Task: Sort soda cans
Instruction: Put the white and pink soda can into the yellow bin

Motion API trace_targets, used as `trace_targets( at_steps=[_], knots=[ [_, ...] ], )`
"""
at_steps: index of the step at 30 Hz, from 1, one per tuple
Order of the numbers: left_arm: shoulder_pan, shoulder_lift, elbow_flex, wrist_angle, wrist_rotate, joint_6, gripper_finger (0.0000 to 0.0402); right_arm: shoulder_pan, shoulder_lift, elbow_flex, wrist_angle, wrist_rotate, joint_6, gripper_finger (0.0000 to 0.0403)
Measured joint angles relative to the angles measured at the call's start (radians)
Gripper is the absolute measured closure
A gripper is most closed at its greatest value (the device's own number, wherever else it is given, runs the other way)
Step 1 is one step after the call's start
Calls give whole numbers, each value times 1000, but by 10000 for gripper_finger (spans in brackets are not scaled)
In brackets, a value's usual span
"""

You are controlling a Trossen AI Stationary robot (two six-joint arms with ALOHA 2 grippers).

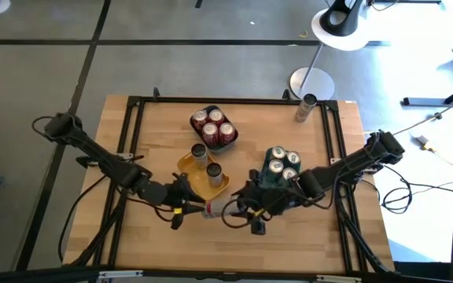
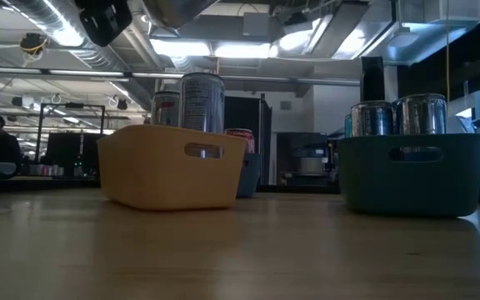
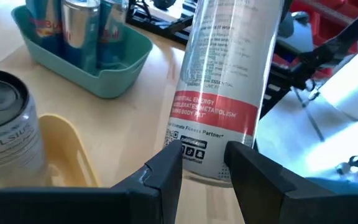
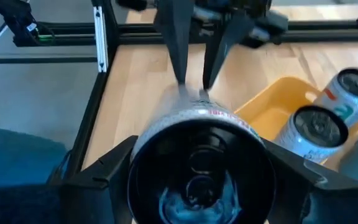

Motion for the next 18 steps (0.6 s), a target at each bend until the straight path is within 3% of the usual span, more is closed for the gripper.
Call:
trace_targets(
  at_steps=[18],
  knots=[
    [84, 42, -3, 40, -7, 7, 279, -52, 55, 5, 296, 52, -207, 152]
  ],
)
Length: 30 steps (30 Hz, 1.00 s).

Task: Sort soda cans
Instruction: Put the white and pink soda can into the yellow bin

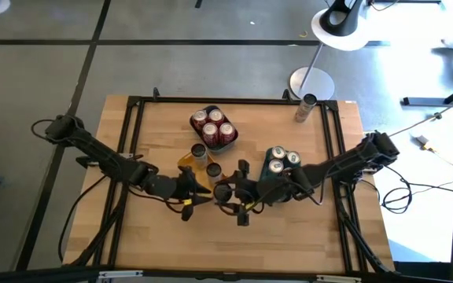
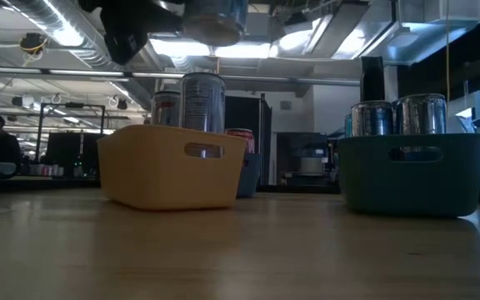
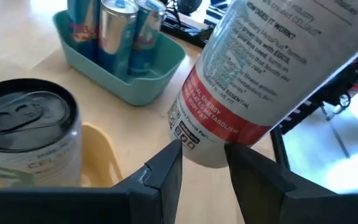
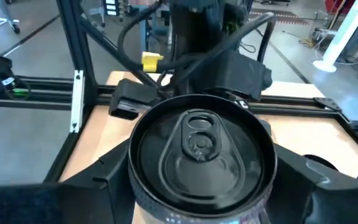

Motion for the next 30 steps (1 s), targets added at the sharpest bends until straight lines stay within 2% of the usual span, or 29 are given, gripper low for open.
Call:
trace_targets(
  at_steps=[6, 13, 16, 22, 25, 30],
  knots=[
    [-6, -69, 5, -128, -6, -24, 279, -1, 5, 0, 3, -9, -12, 157],
    [-26, -245, 6, -434, -21, -127, 279, -17, 29, 0, 9, -14, -33, 155],
    [-33, -299, 5, -591, -78, -196, 279, -27, 45, 0, 13, -12, -36, 155],
    [-11, -319, -12, -867, -285, -416, 279, -39, 73, -1, 21, -7, -44, 157],
    [34, -302, -54, -874, -323, -493, 279, -39, 81, -1, 23, -4, -53, 157],
    [114, -271, -114, -838, -310, -576, 279, -46, 81, -1, 24, -4, -61, 157]
  ],
)
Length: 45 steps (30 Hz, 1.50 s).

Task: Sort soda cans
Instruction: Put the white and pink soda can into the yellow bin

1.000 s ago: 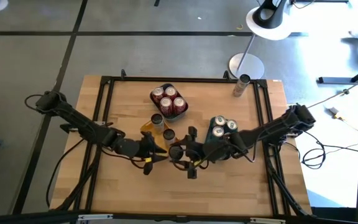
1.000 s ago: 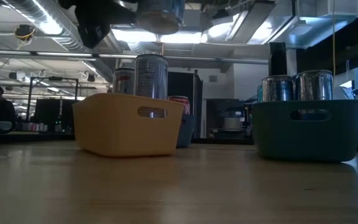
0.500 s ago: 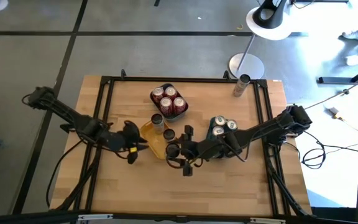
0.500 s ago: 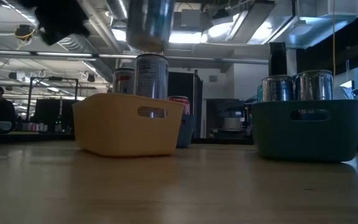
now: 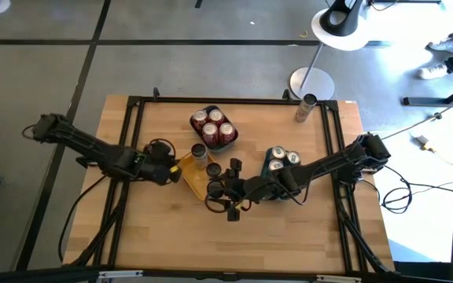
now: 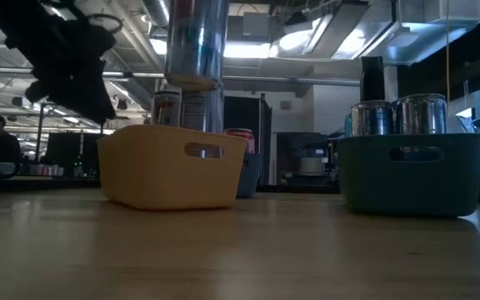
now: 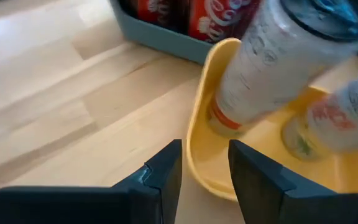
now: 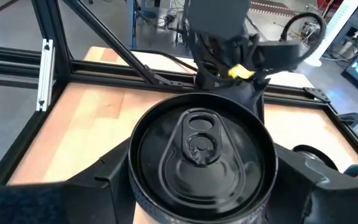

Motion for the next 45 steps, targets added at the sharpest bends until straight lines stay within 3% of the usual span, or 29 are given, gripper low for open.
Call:
trace_targets(
  at_steps=[9, 16, 20, 28, 38, 45],
  knots=[
    [90, 6, -41, 113, 17, 80, 279, 0, 0, 0, -4, 0, -1, 157],
    [146, 5, -62, 135, 90, 139, 275, 0, 0, 0, -4, 0, -1, 157],
    [164, 4, -62, 199, 102, 196, 246, 0, 0, -1, -5, 0, -1, 157],
    [222, 11, -62, 173, 136, 211, 187, 0, 0, -1, -5, -3, -1, 157],
    [226, 72, -62, 166, 196, 167, 212, 0, 0, -1, -2, -9, -1, 157],
    [220, 137, -60, 170, 324, 120, 227, 0, 0, -1, -4, -9, 0, 157]
  ],
)
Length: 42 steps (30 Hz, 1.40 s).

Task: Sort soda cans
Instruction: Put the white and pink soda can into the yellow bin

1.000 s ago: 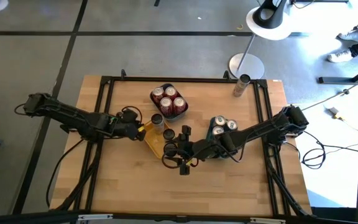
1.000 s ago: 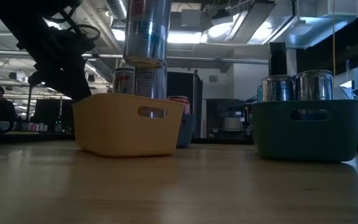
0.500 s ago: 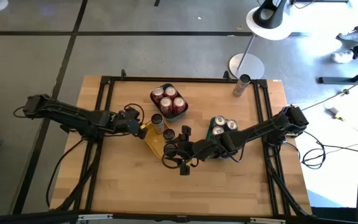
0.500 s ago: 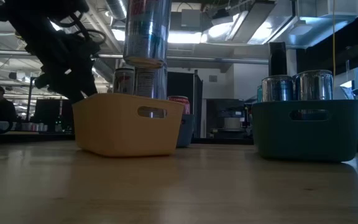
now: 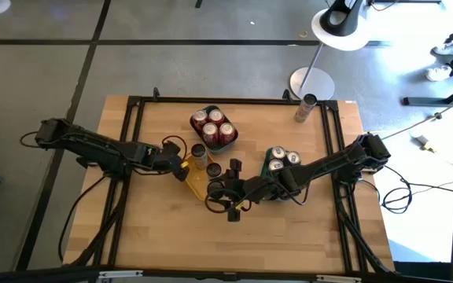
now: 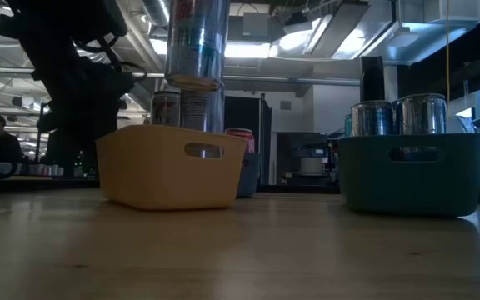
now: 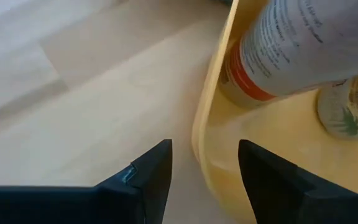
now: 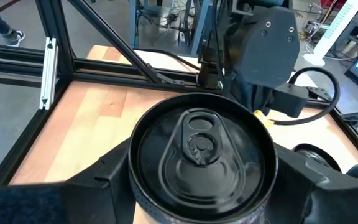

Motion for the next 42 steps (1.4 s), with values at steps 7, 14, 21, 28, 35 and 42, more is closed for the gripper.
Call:
trace_targets(
  at_steps=[7, 14, 21, 28, 35, 42],
  knots=[
    [-43, 0, 0, 1, 88, -99, 225, 0, 0, 0, -3, -2, 0, 157],
    [-126, 1, -2, 83, 131, -219, 225, 0, 1, 0, 2, -2, -1, 156],
    [-199, 0, -1, 158, 132, -244, 225, 0, 39, 0, 16, 1, -26, 156],
    [-210, 0, 0, 139, 128, -244, 225, 0, 90, 0, 14, 49, -50, 156],
    [-210, 0, 0, 136, 126, -211, 225, 1, 100, 0, -25, 98, -21, 156],
    [-209, 0, 0, 134, 123, -197, 225, 2, 101, -1, -82, 130, 65, 156]
  ],
)
